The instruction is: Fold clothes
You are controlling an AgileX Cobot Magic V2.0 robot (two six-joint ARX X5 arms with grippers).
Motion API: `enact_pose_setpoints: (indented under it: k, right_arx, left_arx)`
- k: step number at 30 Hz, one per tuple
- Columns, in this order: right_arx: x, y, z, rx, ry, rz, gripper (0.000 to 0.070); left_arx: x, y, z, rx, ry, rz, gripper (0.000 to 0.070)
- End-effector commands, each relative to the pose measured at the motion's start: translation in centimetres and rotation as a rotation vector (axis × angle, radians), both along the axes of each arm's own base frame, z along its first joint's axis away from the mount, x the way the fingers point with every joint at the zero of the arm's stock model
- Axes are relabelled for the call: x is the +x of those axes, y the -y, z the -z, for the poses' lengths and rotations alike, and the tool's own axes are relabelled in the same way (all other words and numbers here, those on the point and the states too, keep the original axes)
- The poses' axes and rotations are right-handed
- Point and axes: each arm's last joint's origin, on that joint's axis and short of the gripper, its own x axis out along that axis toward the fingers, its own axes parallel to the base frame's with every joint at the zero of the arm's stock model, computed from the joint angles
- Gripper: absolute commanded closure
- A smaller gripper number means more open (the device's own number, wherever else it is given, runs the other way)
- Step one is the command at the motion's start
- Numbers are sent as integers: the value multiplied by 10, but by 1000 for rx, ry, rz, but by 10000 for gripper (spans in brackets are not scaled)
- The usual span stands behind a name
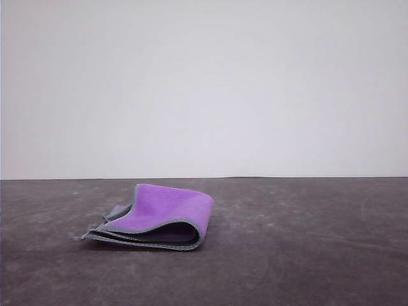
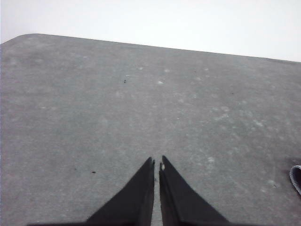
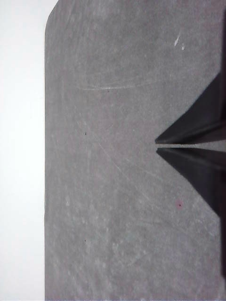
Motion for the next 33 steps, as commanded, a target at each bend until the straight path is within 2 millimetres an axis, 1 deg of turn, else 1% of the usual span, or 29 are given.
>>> enact_pose_setpoints:
  k: [1, 33]
  right_arx:
    - [0, 0, 0, 9, 11, 5, 690]
    - [0, 0, 0, 10, 11, 5, 690]
  left_arx:
    - [1, 0, 7, -4, -25, -1, 697]
    - [1, 0, 7, -4, -25, -1, 697]
